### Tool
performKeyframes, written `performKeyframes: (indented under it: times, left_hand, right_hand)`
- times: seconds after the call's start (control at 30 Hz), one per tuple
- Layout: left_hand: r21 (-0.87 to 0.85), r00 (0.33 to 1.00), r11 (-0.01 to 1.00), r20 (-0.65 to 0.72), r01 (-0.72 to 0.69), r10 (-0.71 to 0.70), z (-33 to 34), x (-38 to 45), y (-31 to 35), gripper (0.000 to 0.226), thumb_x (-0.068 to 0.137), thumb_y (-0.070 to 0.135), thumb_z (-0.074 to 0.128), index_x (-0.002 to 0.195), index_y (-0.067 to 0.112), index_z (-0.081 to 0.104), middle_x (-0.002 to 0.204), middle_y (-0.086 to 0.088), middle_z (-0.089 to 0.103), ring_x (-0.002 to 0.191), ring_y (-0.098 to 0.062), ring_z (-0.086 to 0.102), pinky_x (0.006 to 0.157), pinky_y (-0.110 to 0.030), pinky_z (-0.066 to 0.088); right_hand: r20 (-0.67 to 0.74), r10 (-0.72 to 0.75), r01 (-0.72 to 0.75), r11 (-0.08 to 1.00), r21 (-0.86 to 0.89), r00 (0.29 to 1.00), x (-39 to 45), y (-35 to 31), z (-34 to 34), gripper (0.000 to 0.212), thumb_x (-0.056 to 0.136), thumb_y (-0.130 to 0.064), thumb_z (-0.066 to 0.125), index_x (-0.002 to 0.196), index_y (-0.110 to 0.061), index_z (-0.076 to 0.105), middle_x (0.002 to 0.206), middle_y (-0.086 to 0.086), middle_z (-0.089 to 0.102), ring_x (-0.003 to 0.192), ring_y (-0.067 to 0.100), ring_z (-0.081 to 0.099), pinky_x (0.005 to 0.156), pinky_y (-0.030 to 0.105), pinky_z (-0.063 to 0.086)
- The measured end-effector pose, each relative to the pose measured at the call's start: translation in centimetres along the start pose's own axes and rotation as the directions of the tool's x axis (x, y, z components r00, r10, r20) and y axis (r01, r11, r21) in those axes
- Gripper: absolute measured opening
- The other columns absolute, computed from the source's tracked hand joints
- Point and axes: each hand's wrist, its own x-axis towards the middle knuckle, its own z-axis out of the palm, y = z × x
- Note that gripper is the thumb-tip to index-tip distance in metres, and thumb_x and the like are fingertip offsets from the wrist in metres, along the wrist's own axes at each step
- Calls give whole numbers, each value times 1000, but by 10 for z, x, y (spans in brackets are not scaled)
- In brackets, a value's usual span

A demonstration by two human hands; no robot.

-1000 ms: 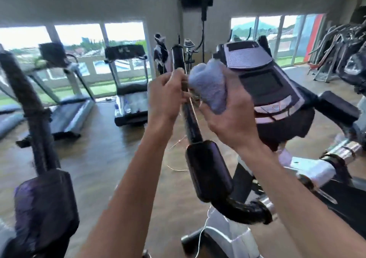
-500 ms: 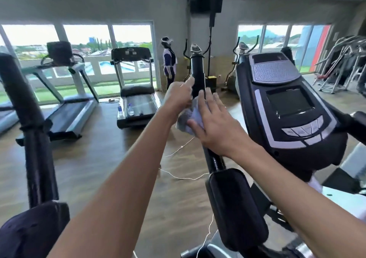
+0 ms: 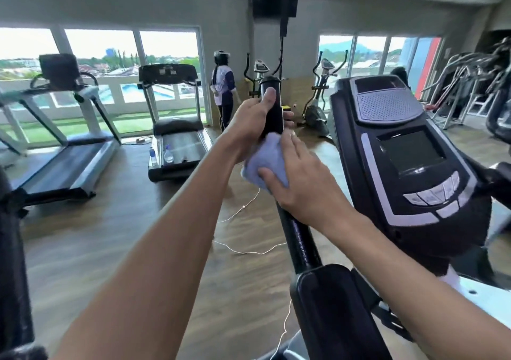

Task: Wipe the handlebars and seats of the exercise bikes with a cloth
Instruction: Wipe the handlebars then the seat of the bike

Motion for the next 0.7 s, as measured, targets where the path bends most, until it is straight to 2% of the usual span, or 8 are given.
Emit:
performKeyframes:
  times: [0.07,0.13,0.23,0.33,0.4,0.53,0.63,0.7]
  left_hand:
    - [39,1000,999,-3,5,-5,-6,8,-4,57,106,49,47,110,-5,65,116,-26,72,114,-43,68,106,-54,51]
    - [-17,999,1000,42,4,-3,-7,10,-8,56,106,49,46,116,-4,62,117,-26,72,110,-40,70,104,-50,53]
    - [-171,998,985,60,-23,34,-2,11,-17,45,111,39,38,112,-2,59,112,-26,71,95,-35,71,87,-43,59]
    - [-195,992,979,92,-66,85,3,18,-21,45,111,37,35,113,-2,59,117,-27,71,107,-40,70,91,-46,58]
    - [-213,987,975,127,-68,97,8,24,-17,43,112,35,36,110,-2,58,119,-28,69,112,-42,68,90,-45,58]
    - [-354,974,935,201,-27,104,12,33,-16,38,111,30,39,114,-6,51,123,-36,64,101,-38,70,82,-43,62]
    - [-350,968,936,225,-28,113,16,41,-18,36,111,30,39,116,-4,49,121,-35,64,99,-37,70,76,-41,63]
    - [-317,970,948,216,-36,109,20,48,-17,37,111,31,41,109,-4,52,118,-31,67,104,-42,70,84,-44,62]
  right_hand:
    - [-65,29,-29,1000,-1,997,17,-5,2,84,104,-50,44,161,-1,7,168,18,15,144,39,34,113,46,35]
    - [-96,29,-27,999,20,995,16,-7,4,84,104,-50,43,162,-2,6,168,17,15,146,38,33,115,48,35]
    - [-24,25,-24,998,65,999,-9,0,4,82,104,-50,43,162,-6,7,168,12,18,151,30,25,120,40,25]
    - [-7,13,-12,996,87,1000,-19,6,0,82,102,-55,39,162,-7,11,167,9,23,150,26,26,120,37,26]
    - [-60,-3,7,999,54,998,-3,10,-2,80,104,-51,42,162,-5,12,167,12,21,150,29,27,119,38,27]
    - [-190,-7,13,1000,26,982,26,13,2,83,100,-53,39,160,0,18,165,18,27,146,36,34,115,46,39]
    - [-249,7,1,999,32,969,28,20,5,82,99,-51,43,159,0,21,163,19,31,144,37,38,112,45,40]
    - [-246,2,5,1000,27,969,30,26,2,79,102,-48,47,160,0,20,164,20,30,146,36,37,114,43,37]
